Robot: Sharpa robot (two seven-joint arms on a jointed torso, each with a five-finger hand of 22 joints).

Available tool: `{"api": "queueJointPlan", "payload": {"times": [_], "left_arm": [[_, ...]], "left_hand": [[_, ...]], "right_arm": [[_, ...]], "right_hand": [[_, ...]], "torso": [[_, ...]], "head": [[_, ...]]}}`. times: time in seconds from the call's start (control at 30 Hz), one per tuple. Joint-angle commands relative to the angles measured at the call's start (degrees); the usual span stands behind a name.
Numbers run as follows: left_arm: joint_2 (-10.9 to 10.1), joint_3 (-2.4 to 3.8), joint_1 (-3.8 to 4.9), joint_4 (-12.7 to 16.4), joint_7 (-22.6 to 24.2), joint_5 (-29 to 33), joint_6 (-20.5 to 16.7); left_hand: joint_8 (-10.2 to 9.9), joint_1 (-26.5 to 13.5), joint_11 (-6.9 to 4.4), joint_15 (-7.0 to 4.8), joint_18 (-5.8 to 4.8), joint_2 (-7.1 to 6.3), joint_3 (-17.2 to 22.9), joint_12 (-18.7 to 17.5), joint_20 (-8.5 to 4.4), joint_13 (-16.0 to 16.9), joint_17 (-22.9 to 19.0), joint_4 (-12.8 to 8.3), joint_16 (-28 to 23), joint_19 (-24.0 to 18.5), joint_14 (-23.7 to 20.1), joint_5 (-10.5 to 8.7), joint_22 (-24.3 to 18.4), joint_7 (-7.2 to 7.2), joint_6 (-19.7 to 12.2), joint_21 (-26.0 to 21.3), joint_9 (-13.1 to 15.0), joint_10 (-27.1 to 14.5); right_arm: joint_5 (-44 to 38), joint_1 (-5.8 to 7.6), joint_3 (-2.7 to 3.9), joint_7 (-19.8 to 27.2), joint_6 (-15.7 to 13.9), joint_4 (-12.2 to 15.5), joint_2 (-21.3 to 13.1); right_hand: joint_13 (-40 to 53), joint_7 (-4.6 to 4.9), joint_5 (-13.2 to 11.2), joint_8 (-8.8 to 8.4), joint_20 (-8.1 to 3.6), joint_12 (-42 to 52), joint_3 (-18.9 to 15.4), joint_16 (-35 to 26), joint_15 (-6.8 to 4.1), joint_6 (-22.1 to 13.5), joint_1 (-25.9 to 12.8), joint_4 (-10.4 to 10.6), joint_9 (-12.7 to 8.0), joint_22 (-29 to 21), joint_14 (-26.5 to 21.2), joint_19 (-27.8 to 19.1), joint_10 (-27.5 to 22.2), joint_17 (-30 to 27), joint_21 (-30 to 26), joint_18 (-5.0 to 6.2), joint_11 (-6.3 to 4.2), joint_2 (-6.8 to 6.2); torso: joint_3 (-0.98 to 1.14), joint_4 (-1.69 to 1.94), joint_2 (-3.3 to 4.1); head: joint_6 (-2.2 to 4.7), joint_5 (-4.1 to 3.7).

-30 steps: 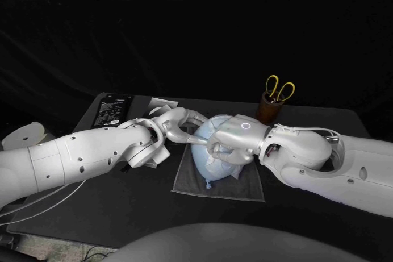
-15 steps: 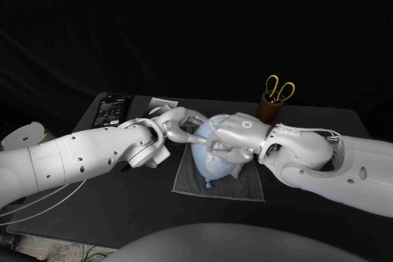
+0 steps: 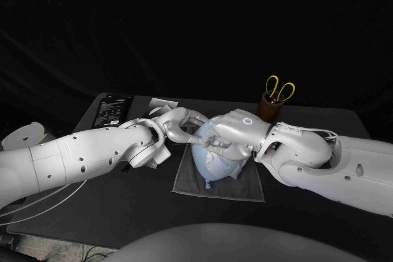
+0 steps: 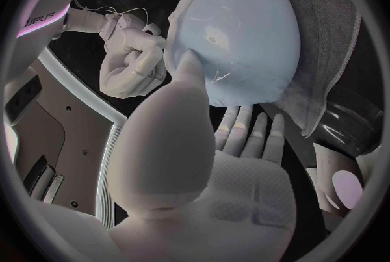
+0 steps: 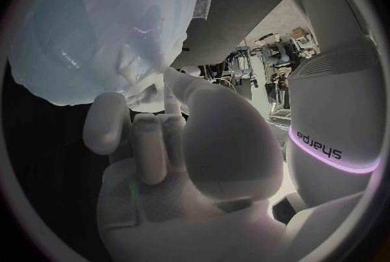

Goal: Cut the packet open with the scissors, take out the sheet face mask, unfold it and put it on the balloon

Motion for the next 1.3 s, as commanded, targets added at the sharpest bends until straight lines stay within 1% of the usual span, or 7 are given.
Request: {"api": "queueJointPlan", "payload": {"times": [0.03, 0.5, 0.63, 0.83, 1.0, 1.17, 1.3], "left_arm": [[0.55, -0.08, -0.08, 0.47, 0.68, 0.16, 1.78], [0.68, -0.08, -0.05, 0.4, 0.64, 0.33, 2.03], [0.72, -0.08, -0.04, 0.27, 0.64, 0.45, 2.06], [0.68, -0.08, -0.03, 0.34, 0.63, 0.55, 2.06], [0.3, -0.08, -0.03, 0.66, 0.71, 0.58, 2.14], [-0.87, -0.07, -0.03, 1.75, 1.74, 1.15, 2.43], [-2.05, 0.02, -0.03, 2.98, 3.24, 1.71, 2.81]], "left_hand": [[0.16, 0.25, -0.08, -0.04, -0.51, 0.31, 0.29, -0.33, -0.09, 0.08, -0.08, 0.1, -0.23, 0.35, 0.11, -0.08, -0.06, 3.35, 0.43, -0.24, 0.01, 0.42], [0.11, 0.24, -0.03, -0.04, -0.5, 0.35, 0.36, -0.4, -0.1, 0.07, -0.15, 0.1, -0.34, 0.33, 0.0, -0.09, -0.09, 3.42, 0.4, -0.25, -0.02, 0.53], [0.09, 0.26, -0.01, -0.03, -0.5, 0.38, 0.4, -0.44, -0.1, 0.07, -0.15, 0.09, -0.37, 0.32, 0.03, -0.09, -0.11, 3.46, 0.4, -0.25, -0.03, 0.58], [0.09, 0.26, -0.01, -0.03, -0.5, 0.38, 0.4, -0.44, -0.1, 0.07, -0.15, 0.09, -0.37, 0.32, 0.03, -0.09, -0.11, 3.46, 0.4, -0.25, -0.03, 0.58], [0.06, 0.32, 0.04, -0.04, -0.5, 0.4, 0.47, -0.51, -0.1, 0.06, -0.18, 0.08, -0.43, 0.35, 0.01, -0.09, -0.12, 3.5, 0.4, -0.25, -0.05, 0.62], [-0.12, 0.57, 0.19, 0.05, -0.5, 0.28, 0.57, -0.74, -0.09, 0.04, -0.21, 0.07, -0.5, 0.37, 0.12, -0.08, -0.16, 3.62, 0.19, -0.26, -0.15, 0.64], [-0.5, 1.01, 0.53, 0.74, -0.53, -0.55, 0.1, -1.66, -0.07, -0.06, -0.5, 0.12, -1.01, 0.2, -0.26, -0.04, -0.32, 3.92, -0.15, -0.31, -0.35, -0.19]], "right_arm": [[2.83, -0.17, 0.02, 2.49, -2.92, -0.17, 0.45], [3.73, -0.39, 0.0, 2.93, -2.45, -0.81, 1.81], [3.91, -0.4, -0.01, 2.38, -2.61, -0.66, 1.37], [4.9, -0.39, -0.01, 2.13, -4.43, 0.27, -0.48], [9.73, -0.39, 0.0, 4.93, -9.33, 1.07, -3.21], [19.76, -0.35, 0.01, 11.16, -13.19, 1.63, -6.4], [26.32, -0.33, 0.01, 14.48, -14.56, 2.12, -8.82]], "right_hand": [[15.09, -0.23, -0.28, 0.24, -0.19, 0.2, 0.45, 0.2, -0.39, 0.21, -0.19, -0.05, 0.11, -0.02, 5.97, 0.06, 6.07, 15.06, 0.11, -0.26, -0.5, 0.48], [15.09, -0.19, -0.28, 0.36, -0.23, 0.2, 0.68, 0.2, -0.41, 0.12, -0.26, -0.34, 0.22, -0.08, 5.97, 0.0, 6.07, 15.06, 0.01, -0.24, -0.49, 0.41], [15.09, 0.05, -0.23, 0.22, -0.18, 0.2, 0.01, 0.2, -0.29, -0.8, -1.37, -0.78, 0.35, -0.12, 5.97, -0.09, 6.07, 15.06, -0.16, -0.23, -0.28, -0.71], [15.09, 2.24, -0.23, -3.8, 0.64, 0.2, -2.5, 0.2, 1.07, -6.16, -5.48, 0.72, -1.57, -0.1, 5.97, -0.15, 6.07, 15.06, -0.46, -0.32, 1.54, -3.32], [15.09, 2.82, -0.21, -4.38, 1.14, 0.2, -2.64, 0.2, 1.68, -6.35, -5.13, 0.5, -1.93, -1.37, 5.97, -1.1, 6.07, 15.06, -2.02, 0.05, 2.12, -3.44], [15.09, 3.91, -0.2, -6.07, 2.22, 0.2, -2.93, -0.7, 2.74, -7.68, -4.54, 0.15, -2.9, -7.93, 5.2, -6.54, 6.07, 12.13, -10.23, 1.78, 3.14, -3.91], [11.1, 4.63, -0.18, -7.37, 3.03, -5.66, -4.05, -3.01, 3.46, -8.91, -4.93, 0.44, -3.58, -15.51, 2.93, -13.39, 2.76, 5.82, -20.22, 3.62, 3.82, -4.8]], "torso": [[0.01, 0.01, 0.02], [0.01, 0.01, -0.01], [-0.01, -0.07, -0.01], [0.03, -0.05, -0.01], [0.04, -0.04, 0.02], [0.0, -0.09, 0.0], [0.03, -0.02, 0.01]], "head": [[0.07, -0.02], [0.3, -0.02], [0.4, 0.01], [0.63, -0.2], [0.96, -0.28], [1.42, -0.76], [1.83, -1.38]]}}
